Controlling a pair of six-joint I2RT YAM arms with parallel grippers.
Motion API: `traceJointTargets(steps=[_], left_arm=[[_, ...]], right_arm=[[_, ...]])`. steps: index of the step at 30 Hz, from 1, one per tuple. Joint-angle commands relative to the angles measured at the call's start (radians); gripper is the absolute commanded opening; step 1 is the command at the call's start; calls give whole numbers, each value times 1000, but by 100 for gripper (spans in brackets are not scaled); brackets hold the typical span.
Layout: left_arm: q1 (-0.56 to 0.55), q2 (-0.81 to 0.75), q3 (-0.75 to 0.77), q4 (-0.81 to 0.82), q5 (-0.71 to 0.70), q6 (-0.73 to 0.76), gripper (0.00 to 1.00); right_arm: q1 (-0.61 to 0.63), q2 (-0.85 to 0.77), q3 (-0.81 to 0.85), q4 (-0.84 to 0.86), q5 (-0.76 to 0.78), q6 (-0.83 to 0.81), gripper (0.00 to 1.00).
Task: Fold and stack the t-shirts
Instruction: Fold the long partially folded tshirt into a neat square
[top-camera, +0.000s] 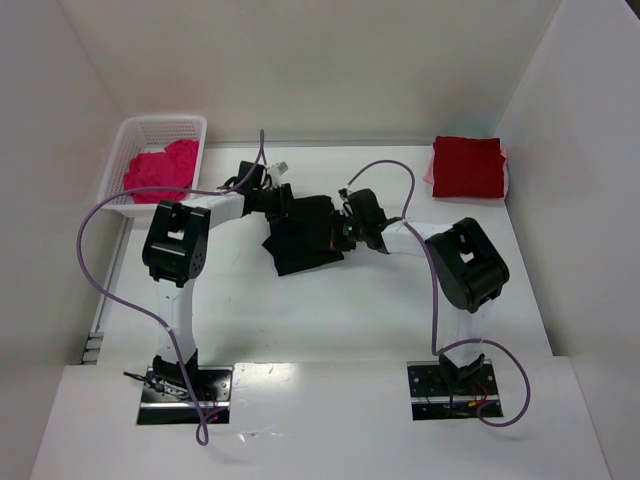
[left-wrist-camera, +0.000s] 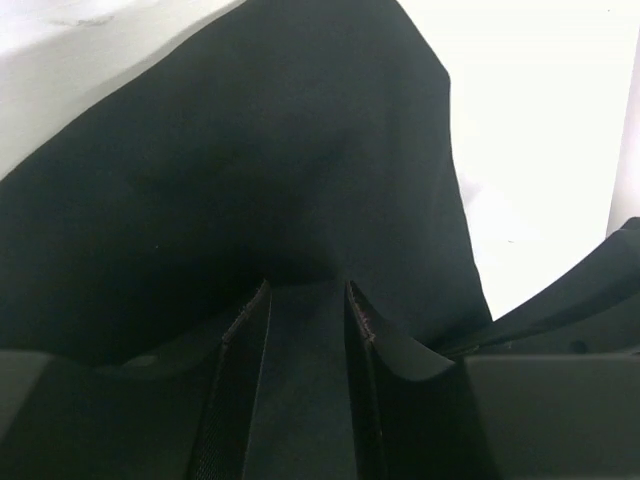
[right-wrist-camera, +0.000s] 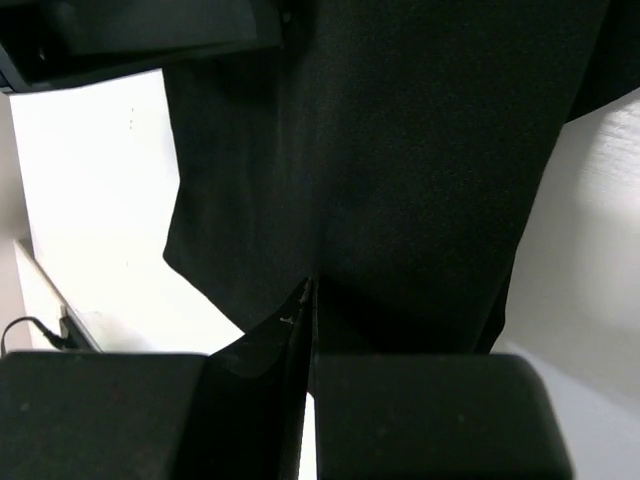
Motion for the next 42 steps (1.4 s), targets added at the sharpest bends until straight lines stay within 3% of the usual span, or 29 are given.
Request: traceJointTargets(steps=[1, 14, 17, 21, 24, 28, 31, 42], left_arm=[[4, 5, 27, 13, -10, 24, 43], [4, 24, 17, 13, -19, 33, 43], [4, 24, 17, 13, -19, 33, 43], [4, -17, 28, -19, -19, 42, 45], [4, -105, 16, -43, -19, 64, 54], [4, -234, -44, -71, -54, 82, 77], [4, -323, -85, -85, -74, 82, 87], [4, -596, -285, -221, -290, 72, 99]], right_arm=[[-1, 9, -10, -8, 40, -4, 5], [-1, 9, -78, -44, 74, -24, 5], [-1, 9, -33, -75, 83, -43, 3], [-1, -109, 39, -112, 101, -43, 3], [-1, -198, 90, -138, 158, -43, 6], [-36, -334, 142, -161, 187, -43, 9], [-55, -345, 179, -207, 244, -99, 12], [-101, -179, 177, -216, 204, -120, 16]])
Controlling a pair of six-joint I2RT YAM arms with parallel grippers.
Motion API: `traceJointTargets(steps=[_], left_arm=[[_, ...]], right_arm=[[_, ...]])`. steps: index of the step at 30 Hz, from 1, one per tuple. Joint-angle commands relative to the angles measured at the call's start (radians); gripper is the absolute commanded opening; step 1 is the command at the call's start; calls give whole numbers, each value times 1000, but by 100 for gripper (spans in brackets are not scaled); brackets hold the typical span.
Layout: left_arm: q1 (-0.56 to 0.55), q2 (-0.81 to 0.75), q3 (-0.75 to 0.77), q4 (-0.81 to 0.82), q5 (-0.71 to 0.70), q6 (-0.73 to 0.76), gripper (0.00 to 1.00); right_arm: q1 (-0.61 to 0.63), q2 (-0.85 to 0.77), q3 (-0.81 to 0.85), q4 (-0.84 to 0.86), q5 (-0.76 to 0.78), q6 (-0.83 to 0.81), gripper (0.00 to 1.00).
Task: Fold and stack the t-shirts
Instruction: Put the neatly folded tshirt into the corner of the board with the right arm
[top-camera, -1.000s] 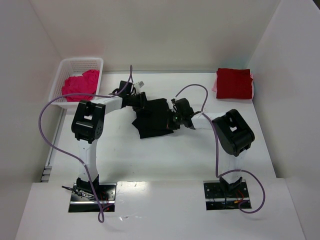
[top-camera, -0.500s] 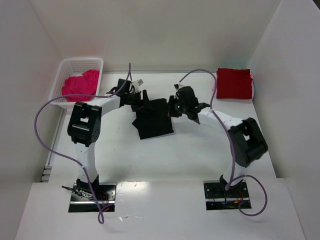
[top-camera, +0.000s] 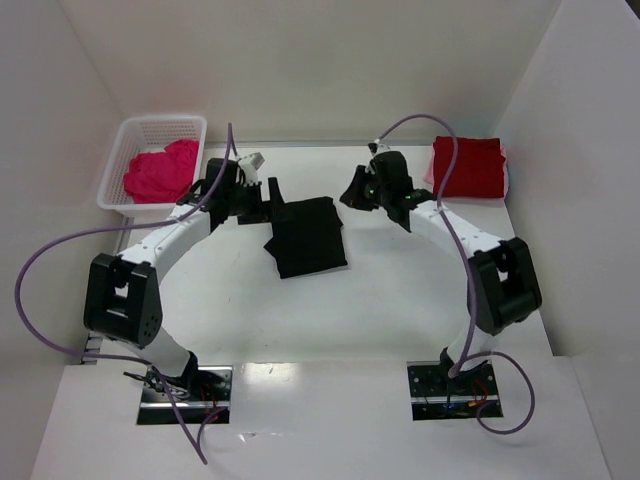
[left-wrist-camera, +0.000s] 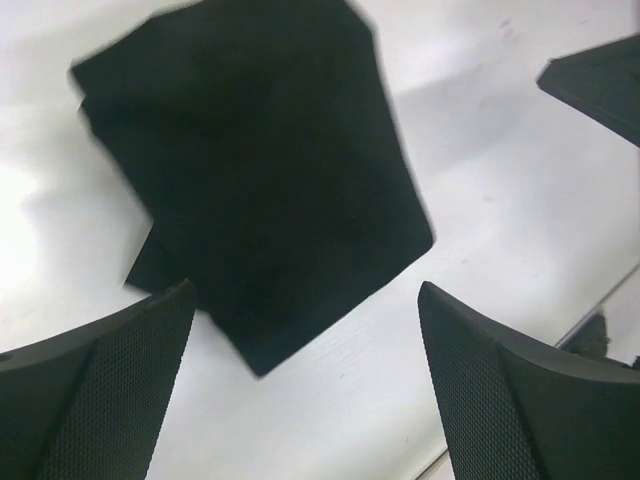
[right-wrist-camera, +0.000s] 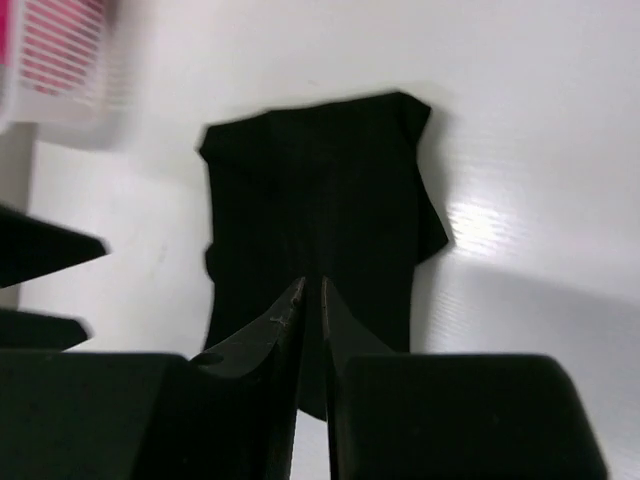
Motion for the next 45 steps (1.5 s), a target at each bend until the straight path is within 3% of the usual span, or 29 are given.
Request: traceJointTargets(steps=[1, 9, 11, 12, 13, 19, 25, 33, 38, 45], left_arm=[[4, -68, -49, -71, -101, 17, 99], [4, -68, -93, -72, -130, -2, 99], [4, -77, -93, -72, -130, -2, 99], [4, -77, -102, -72, -130, -2, 99], [4, -87, -102, -72, -121, -2, 99], [4, -161, -115, -87, -142, -2, 99], [13, -226, -167, -96, -165, -31, 99], [13, -284, -187, -96, -133, -31, 99], [13, -284, -187, -96, -103, -13, 99], [13, -284, -187, -87, -70, -13, 99]], right_arm=[[2, 75, 28, -22, -10, -23, 16], [2, 121, 50, -39, 0, -23, 27], [2, 132, 50, -39, 0, -32, 38], [2, 141, 50, -39, 0, -44, 49], [2, 141, 50, -51, 14, -44, 66], [2, 161, 50, -51, 54, -75, 100], [2, 230, 67, -88, 28, -126, 100], [-18, 252, -13, 56, -79, -104, 100], [-29, 323, -13, 94, -200, -70, 100], [-29, 357, -11, 120, -245, -38, 100]])
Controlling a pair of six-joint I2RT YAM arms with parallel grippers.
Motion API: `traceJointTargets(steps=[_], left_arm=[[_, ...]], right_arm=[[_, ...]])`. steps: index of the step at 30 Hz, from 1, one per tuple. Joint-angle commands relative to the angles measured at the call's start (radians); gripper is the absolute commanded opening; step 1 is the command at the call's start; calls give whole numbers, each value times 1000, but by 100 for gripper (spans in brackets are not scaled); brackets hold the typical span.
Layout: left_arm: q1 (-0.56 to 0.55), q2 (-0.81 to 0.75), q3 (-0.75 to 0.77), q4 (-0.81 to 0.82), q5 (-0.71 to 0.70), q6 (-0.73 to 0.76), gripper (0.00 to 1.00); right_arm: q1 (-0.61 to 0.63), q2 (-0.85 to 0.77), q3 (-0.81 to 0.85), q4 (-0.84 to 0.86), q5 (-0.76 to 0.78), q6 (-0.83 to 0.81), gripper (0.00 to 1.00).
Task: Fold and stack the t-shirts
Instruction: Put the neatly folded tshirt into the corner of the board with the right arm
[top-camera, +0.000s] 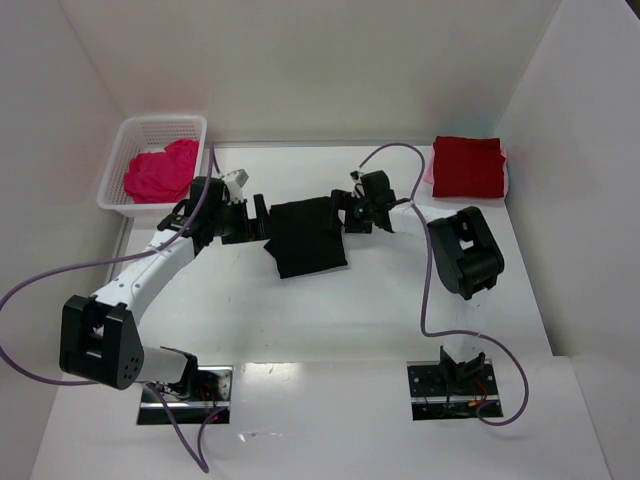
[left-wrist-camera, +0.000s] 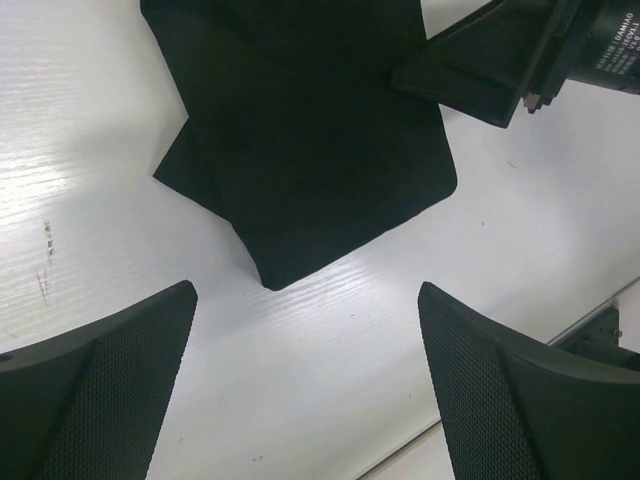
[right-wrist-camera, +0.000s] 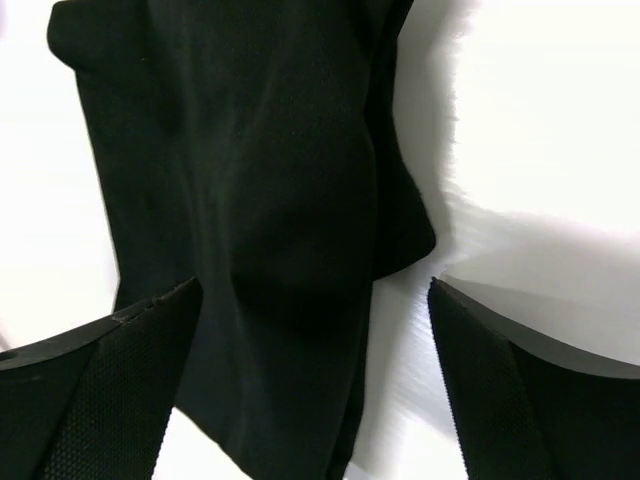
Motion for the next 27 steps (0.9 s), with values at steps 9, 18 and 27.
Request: traceJointTargets(steps=[9, 18, 27], left_arm=[[15, -31, -50, 65, 72, -24, 99], [15, 115, -28, 191, 38, -44, 99], [15, 279, 30, 260, 15, -53, 98]], right_arm=[[-5, 64, -55, 81, -115, 57, 83], [-5, 64, -88, 81, -101, 75, 83], [-5, 85, -86, 64, -110, 75, 96]])
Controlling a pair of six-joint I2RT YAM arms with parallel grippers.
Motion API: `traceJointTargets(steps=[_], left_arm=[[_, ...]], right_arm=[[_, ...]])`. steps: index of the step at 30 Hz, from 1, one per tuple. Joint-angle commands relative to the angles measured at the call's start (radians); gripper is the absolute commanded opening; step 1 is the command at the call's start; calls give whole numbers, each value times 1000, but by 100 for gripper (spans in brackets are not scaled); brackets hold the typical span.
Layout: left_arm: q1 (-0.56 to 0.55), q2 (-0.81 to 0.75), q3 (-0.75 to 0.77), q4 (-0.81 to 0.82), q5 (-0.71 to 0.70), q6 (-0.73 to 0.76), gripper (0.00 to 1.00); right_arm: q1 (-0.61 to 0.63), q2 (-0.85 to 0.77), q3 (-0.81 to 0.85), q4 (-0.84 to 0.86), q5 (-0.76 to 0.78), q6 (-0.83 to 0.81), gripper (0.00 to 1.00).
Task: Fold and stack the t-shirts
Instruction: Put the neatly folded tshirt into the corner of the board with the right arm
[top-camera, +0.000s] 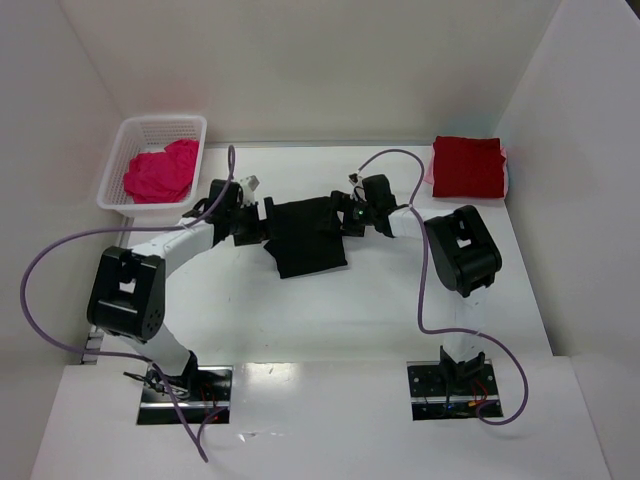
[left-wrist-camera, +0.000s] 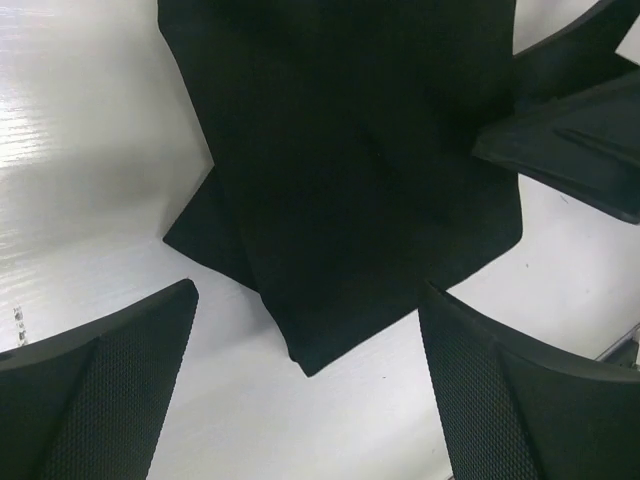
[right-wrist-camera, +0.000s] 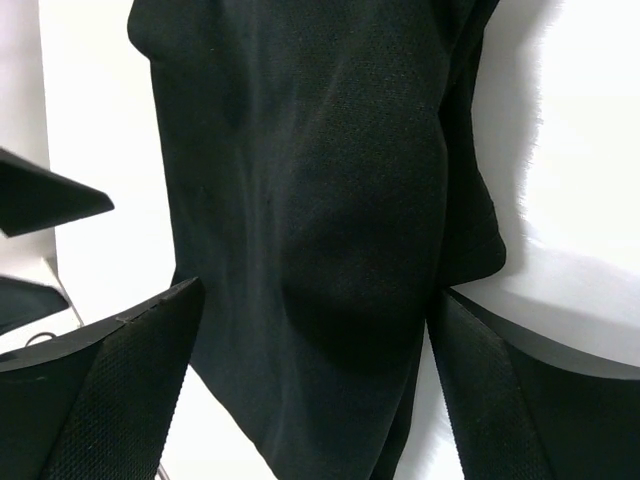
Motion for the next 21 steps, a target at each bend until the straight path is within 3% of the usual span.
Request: traceJointTargets(steps=[1, 7, 13, 21], left_arm=[[7, 21, 30, 68, -16, -19, 98], [7, 70, 59, 68, 5, -10, 98], [7, 125, 99, 33, 33, 10, 98], [7, 173, 148, 1, 62, 30, 98]], right_arm=[[-1, 64, -35, -96, 33, -15, 97], [-1, 75, -6, -148, 33, -6, 96], [-1, 75, -17, -171, 33, 32, 86], [-1, 3, -39, -229, 87, 124, 86]])
